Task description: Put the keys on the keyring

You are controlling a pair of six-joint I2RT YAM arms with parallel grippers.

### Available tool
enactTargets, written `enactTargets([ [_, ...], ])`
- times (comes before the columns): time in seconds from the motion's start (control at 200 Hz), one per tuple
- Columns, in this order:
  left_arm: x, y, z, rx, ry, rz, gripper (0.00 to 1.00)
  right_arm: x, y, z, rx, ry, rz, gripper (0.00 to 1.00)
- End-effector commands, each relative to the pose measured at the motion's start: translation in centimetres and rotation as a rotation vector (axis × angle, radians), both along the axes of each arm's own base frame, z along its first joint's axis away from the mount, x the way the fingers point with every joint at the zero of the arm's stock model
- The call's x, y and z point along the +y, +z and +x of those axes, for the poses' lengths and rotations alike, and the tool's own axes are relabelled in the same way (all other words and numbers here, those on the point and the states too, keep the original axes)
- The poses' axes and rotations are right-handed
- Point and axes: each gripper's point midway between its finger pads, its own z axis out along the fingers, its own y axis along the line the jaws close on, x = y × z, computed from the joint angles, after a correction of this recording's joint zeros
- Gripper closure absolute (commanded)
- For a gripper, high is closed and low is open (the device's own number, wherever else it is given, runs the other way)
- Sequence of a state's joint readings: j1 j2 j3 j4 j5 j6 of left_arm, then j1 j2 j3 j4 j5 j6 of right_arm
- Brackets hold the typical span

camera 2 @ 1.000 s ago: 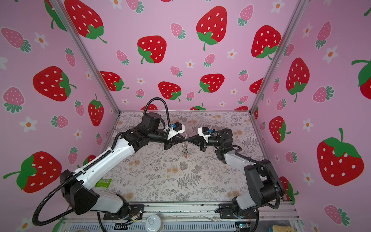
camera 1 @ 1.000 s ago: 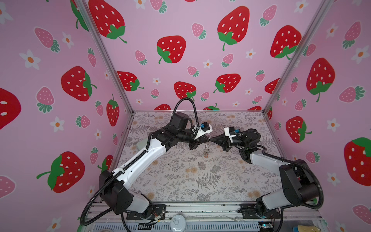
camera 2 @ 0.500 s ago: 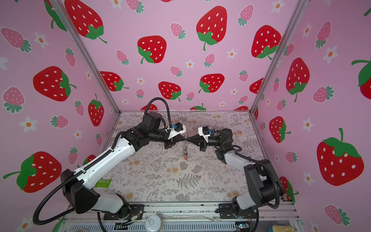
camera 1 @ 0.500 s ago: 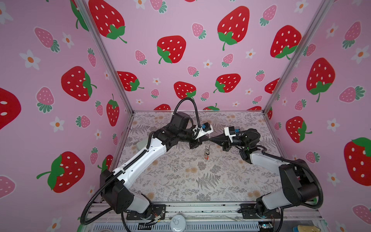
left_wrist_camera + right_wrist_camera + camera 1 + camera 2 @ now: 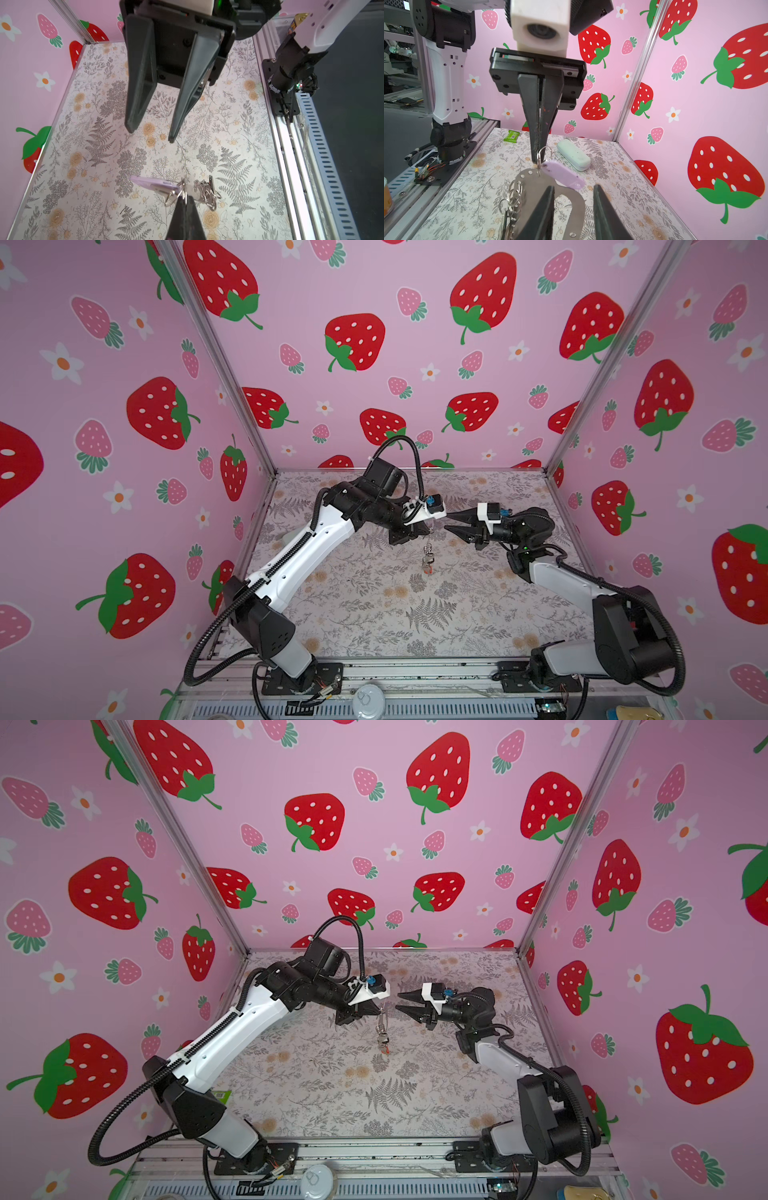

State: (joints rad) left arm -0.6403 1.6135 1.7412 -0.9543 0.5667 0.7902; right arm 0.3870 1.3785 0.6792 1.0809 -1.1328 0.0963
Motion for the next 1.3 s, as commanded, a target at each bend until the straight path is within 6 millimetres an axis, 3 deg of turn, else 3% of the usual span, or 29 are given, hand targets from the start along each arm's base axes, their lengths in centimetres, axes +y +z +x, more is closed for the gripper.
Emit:
enactTargets([
  [0.0, 0.6, 0.8, -1.4, 0.006, -0.045, 0.043, 1.00, -0.4, 0.0, -1.1, -0.074, -0.001, 0.009, 0.64],
  [0.215, -0.5, 0.9, -3.2, 0.017, -0.130, 0.047, 1.00, 0.7, -2.6, -1.5, -0.262, -0.017, -0.138, 0.56],
  [0.425, -1.1, 0.2, -4.3, 0.015, -0.171, 0.095, 1.00, 0.9, -2.2, -1.9, -0.339, 0.006, -0.138, 0.56],
  [0.69, -1.2, 0.7, -4.2, -0.025, -0.159, 0.096, 1.00, 0.7, -2.1, -4.7, -0.335, 0.125, -0.123, 0.57],
  [0.855, -1.2, 0.9, -4.6, -0.037, -0.176, 0.098, 1.00, 0.9, -2.0, -5.5, -0.334, 0.162, -0.125, 0.57],
  [1.296, -1.3, 0.9, -4.5, -0.083, -0.183, 0.115, 1.00, 1.8, -2.9, -5.6, -0.287, 0.188, -0.150, 0.76],
])
